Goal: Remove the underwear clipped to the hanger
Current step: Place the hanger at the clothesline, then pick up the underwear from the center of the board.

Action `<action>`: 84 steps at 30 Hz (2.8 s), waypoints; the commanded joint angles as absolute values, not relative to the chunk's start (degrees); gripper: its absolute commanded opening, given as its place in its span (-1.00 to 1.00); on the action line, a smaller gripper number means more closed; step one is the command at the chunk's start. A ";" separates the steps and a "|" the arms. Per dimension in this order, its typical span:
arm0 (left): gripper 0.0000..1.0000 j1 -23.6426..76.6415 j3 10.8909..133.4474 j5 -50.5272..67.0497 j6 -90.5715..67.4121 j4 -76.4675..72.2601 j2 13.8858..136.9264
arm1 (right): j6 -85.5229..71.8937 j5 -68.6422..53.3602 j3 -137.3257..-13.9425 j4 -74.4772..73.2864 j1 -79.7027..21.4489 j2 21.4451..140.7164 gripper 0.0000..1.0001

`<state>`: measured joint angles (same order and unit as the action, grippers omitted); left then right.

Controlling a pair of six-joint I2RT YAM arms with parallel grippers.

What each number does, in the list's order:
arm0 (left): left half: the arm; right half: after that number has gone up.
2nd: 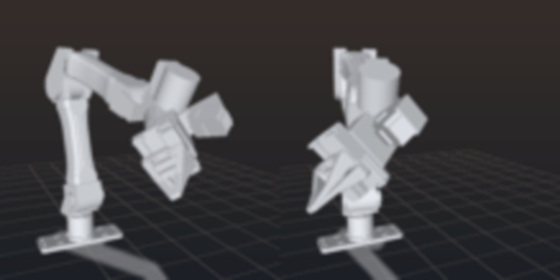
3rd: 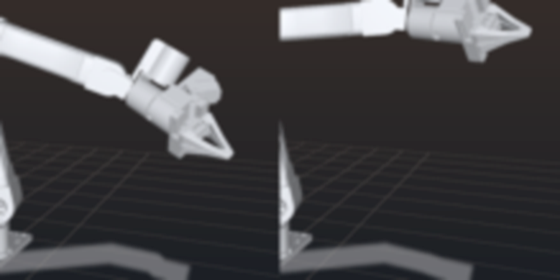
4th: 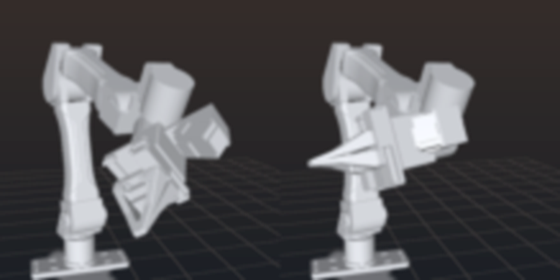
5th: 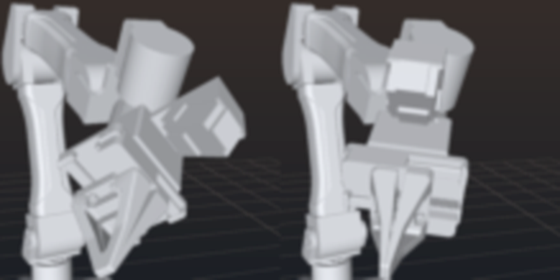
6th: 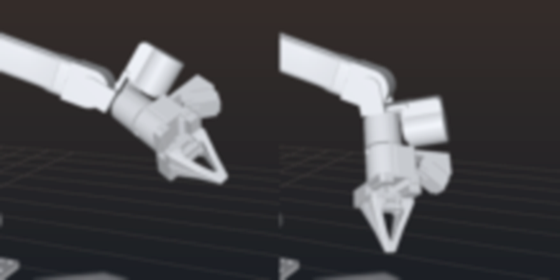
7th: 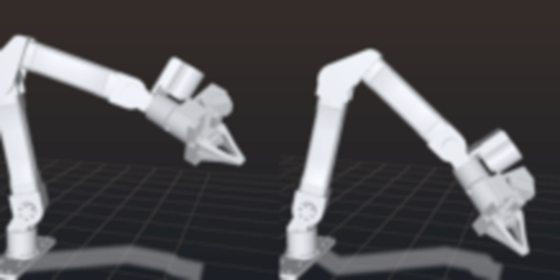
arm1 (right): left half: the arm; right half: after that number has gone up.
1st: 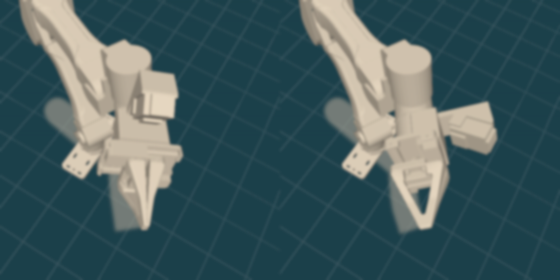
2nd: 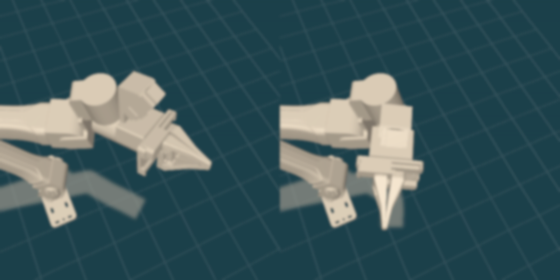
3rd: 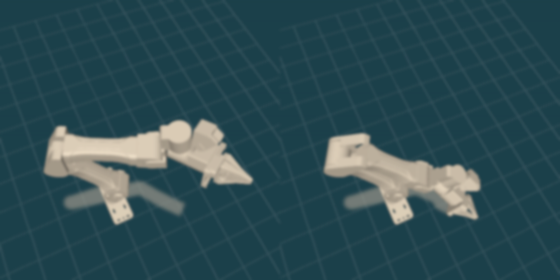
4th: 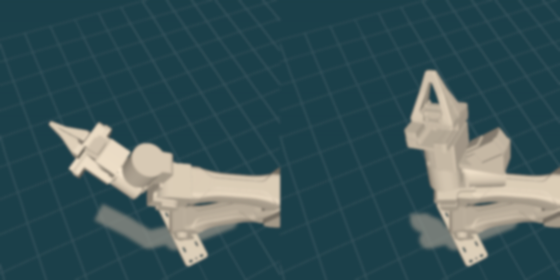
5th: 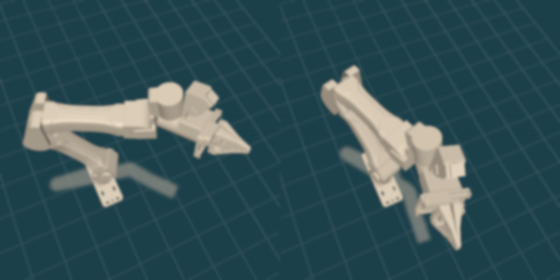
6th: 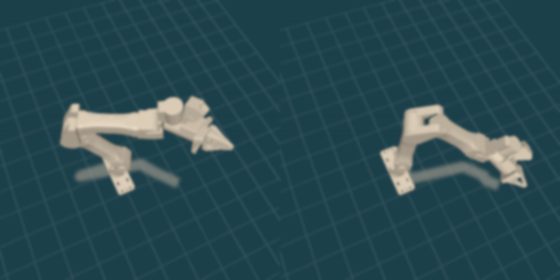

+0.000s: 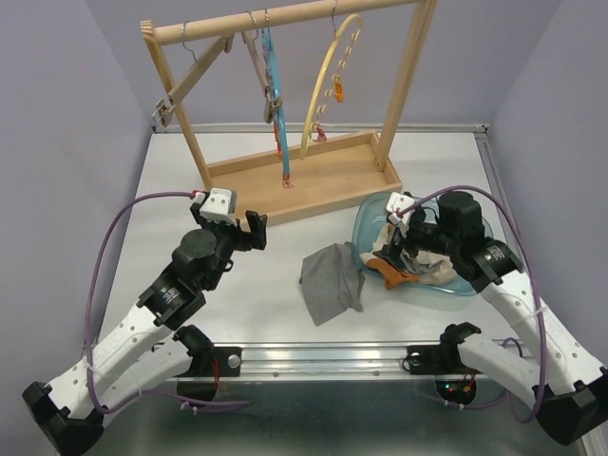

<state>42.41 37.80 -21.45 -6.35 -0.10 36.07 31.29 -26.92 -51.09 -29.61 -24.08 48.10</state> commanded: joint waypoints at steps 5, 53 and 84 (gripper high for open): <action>0.94 40.43 39.21 -25.40 -7.56 3.16 33.41 | 43.85 -46.48 -49.66 -30.76 -24.43 55.89 1.00; 0.98 38.76 33.58 -21.18 -5.01 0.62 24.96 | 61.35 -13.98 -55.46 -27.77 -53.44 97.20 0.72; 0.97 37.09 32.78 -19.16 -5.19 0.26 24.43 | 55.81 -20.83 -68.29 -46.84 -53.88 84.74 -0.99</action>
